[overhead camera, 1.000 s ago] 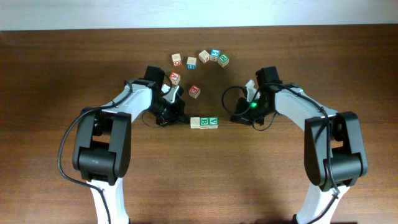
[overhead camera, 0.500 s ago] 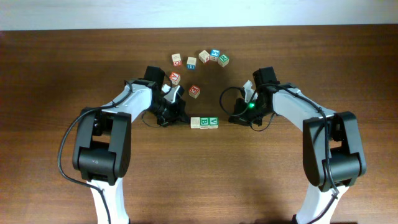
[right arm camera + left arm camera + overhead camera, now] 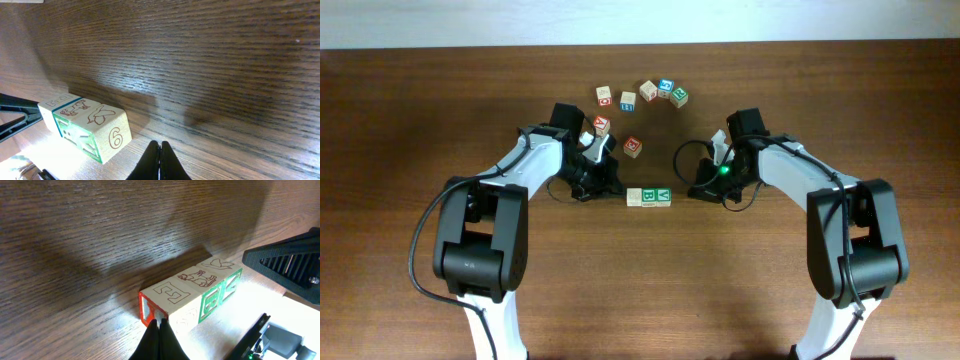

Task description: Rotate 3 blocks

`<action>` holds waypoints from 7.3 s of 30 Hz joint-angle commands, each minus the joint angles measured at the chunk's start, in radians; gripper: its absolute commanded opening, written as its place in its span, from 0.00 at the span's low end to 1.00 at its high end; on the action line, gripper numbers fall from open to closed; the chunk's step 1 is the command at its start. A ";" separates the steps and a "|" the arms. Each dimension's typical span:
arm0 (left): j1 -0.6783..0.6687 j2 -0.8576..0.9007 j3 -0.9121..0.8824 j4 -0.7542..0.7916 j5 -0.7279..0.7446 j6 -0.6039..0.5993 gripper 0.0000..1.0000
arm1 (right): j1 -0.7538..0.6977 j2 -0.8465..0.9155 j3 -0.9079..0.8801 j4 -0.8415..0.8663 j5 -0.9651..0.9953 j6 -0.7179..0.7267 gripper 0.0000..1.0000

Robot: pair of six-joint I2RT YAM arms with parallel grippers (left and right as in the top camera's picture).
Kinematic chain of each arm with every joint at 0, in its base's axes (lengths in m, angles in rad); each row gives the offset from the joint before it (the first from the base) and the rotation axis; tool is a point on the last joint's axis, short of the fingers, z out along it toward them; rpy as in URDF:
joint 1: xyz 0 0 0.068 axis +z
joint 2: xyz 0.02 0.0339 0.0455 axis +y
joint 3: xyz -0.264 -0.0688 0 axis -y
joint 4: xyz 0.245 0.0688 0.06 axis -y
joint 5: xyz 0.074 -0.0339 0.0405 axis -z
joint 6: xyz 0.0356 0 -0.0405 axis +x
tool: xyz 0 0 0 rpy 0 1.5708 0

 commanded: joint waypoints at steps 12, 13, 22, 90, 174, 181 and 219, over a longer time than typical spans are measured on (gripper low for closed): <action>-0.023 -0.029 -0.006 -0.017 -0.086 0.017 0.00 | 0.006 0.021 -0.016 0.004 0.005 0.020 0.04; -0.024 -0.029 -0.006 -0.018 -0.085 0.017 0.00 | 0.006 0.023 -0.016 0.004 0.005 0.020 0.04; -0.028 -0.029 -0.006 0.005 -0.051 0.017 0.00 | 0.006 0.023 -0.016 0.006 0.000 0.019 0.04; -0.031 -0.029 -0.006 0.000 -0.025 0.017 0.00 | 0.214 -0.017 0.149 -0.029 -0.054 0.000 0.04; -0.023 -0.029 0.023 -0.140 -0.440 0.051 0.00 | 0.225 0.073 0.192 -0.137 0.108 0.029 0.05; -0.023 -0.029 0.052 -0.155 -0.253 0.152 0.00 | 0.225 0.073 0.192 -0.139 0.072 0.013 0.04; -0.069 -0.032 0.084 -0.190 -0.216 0.136 0.00 | 0.229 0.065 0.193 -0.065 -0.164 0.018 0.05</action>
